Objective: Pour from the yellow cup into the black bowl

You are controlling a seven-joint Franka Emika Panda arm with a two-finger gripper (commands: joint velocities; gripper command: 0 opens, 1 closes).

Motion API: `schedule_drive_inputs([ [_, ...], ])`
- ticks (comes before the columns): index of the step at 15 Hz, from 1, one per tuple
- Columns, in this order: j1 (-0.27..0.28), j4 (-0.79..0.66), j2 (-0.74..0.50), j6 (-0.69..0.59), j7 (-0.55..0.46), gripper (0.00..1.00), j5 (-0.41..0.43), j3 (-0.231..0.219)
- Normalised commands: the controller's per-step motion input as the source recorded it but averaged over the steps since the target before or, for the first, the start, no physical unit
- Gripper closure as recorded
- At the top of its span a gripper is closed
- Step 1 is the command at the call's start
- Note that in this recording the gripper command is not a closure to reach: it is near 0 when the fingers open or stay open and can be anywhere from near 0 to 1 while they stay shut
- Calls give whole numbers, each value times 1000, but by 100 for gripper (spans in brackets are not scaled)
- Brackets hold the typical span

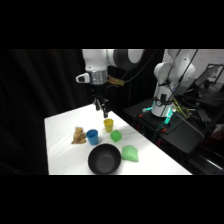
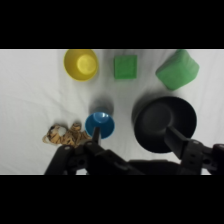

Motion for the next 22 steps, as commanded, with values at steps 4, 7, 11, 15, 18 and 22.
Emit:
schedule_drive_inputs([
  [4,-29,47,18,-33,-1,0,-5,16],
  [7,-45,78,10,-59,-29,0,7,1],
  [11,-71,-73,-111,9,-65,0,29,-27],
  [15,-83,-291,-213,180,-82,0,128,-46],
  [18,-67,-296,-162,292,-67,0,219,-34],
  [22,-44,-289,-93,398,2,0,220,-17],
])
